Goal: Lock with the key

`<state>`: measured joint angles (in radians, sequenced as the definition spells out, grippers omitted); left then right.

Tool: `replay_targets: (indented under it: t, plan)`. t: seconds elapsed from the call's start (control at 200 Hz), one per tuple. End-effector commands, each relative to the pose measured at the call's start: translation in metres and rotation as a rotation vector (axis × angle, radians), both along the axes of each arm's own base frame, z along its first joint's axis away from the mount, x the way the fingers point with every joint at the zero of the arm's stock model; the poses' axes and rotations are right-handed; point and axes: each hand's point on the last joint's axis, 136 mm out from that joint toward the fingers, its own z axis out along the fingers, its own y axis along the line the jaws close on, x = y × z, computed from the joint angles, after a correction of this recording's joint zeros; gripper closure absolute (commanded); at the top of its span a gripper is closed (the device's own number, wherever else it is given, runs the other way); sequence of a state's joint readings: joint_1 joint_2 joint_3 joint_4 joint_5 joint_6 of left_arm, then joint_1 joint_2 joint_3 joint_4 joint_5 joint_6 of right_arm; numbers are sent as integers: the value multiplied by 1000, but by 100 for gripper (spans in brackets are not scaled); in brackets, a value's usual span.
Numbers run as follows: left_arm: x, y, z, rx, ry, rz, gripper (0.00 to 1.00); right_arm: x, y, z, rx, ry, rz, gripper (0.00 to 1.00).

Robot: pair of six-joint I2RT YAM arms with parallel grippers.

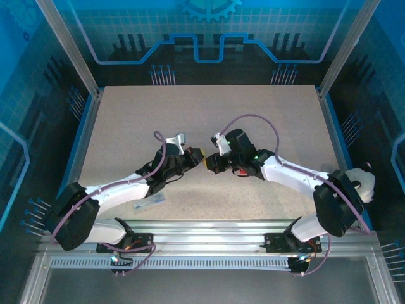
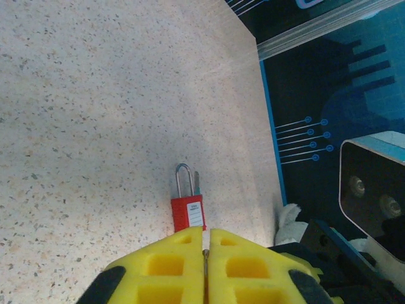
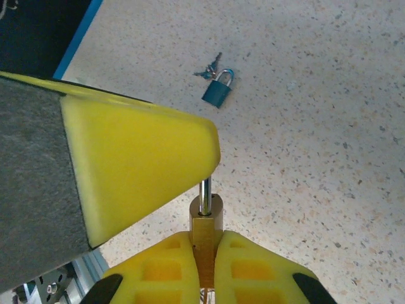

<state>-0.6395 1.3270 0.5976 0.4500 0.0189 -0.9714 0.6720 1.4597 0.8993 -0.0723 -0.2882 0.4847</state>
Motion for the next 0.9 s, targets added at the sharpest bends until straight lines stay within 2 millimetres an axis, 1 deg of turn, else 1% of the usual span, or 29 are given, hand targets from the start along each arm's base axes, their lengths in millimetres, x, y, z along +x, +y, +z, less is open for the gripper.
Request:
replay_targets:
  t: [0.0,0.035,0.13,0.14,0.155,0.2,0.305,0.34,0.42,0.48,0.55,0.645,0.771,0.801,0.861,0.896]
  plan:
    - [-1,16,-2,10,14,33,85,8,-10,11,13,-48,-24,100]
    - [-1,19,1,10,10,36,81,7,-9,14,19,-56,-19,100]
    - [-1,26,8,13,1,43,76,7,-8,20,30,-75,-12,100]
    - [-1,26,9,14,0,45,75,3,-10,12,18,-62,-10,100]
    - [-1,28,10,16,-2,47,73,2,-11,10,16,-58,-8,100]
    - [-1,33,14,23,-6,57,69,1,-10,11,22,-63,-2,100]
    - [-3,47,24,43,-18,74,63,-2,-8,16,35,-76,17,100]
    - [-5,51,28,52,-20,76,60,-4,-7,18,39,-83,25,100]
    - [-9,61,36,76,-21,84,48,-8,-5,22,48,-99,48,100]
    - [-15,65,42,93,-18,77,41,-12,-2,27,56,-114,71,100]
    - [-24,67,50,105,-18,48,38,-18,2,34,70,-136,105,100]
    - [-40,69,58,115,-7,3,30,-27,8,40,89,-158,154,100]
    - [-62,72,68,112,15,-65,25,-39,15,47,123,-175,217,100]
    - [-67,72,74,115,12,-82,24,-42,16,51,139,-181,235,100]
    - [-77,76,81,145,11,-112,20,-49,19,56,168,-192,269,100]
    - [-83,78,86,170,4,-133,16,-53,20,58,185,-199,288,100]
